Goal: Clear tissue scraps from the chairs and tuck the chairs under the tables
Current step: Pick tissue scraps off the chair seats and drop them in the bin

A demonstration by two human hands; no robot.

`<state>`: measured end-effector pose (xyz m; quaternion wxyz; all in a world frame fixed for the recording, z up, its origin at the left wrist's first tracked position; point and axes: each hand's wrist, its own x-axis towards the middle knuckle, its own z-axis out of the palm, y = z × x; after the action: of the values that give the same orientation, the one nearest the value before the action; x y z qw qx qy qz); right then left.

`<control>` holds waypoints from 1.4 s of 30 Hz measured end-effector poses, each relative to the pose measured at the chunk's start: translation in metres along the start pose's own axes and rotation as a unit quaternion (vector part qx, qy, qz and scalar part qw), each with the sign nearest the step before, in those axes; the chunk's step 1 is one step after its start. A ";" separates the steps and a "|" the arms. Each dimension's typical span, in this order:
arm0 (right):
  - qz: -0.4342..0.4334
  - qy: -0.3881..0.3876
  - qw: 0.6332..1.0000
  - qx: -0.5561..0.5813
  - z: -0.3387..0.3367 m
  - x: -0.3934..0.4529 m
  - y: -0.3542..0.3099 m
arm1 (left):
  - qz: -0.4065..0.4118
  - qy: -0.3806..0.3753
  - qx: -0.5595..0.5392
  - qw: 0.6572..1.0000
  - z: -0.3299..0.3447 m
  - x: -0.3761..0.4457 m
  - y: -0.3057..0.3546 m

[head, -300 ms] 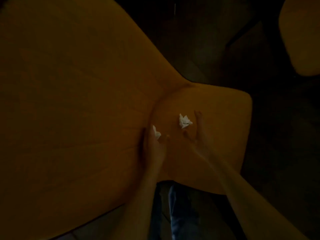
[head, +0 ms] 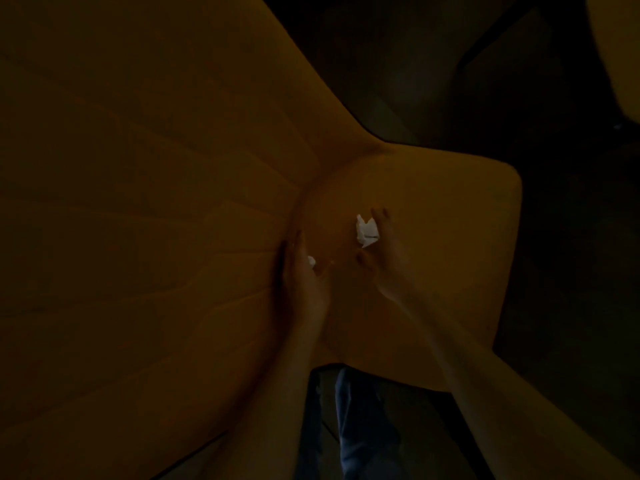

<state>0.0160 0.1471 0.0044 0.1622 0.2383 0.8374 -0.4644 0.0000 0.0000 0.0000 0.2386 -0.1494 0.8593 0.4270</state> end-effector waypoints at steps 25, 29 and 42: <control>-0.035 0.067 0.997 0.017 -0.005 0.005 0.015 | 0.015 0.073 0.062 0.995 0.010 0.004 -0.016; 0.041 0.080 0.988 0.129 -0.004 0.002 0.010 | -0.009 0.072 0.015 0.997 0.008 0.001 -0.007; 0.117 0.115 0.929 0.333 -0.038 -0.022 -0.020 | -0.112 0.055 -0.222 0.967 -0.011 -0.014 0.056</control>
<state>0.0213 0.1646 0.0491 0.0297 0.4269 0.6138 -0.6634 -0.0172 0.0254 0.0502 0.1980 -0.3173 0.7324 0.5689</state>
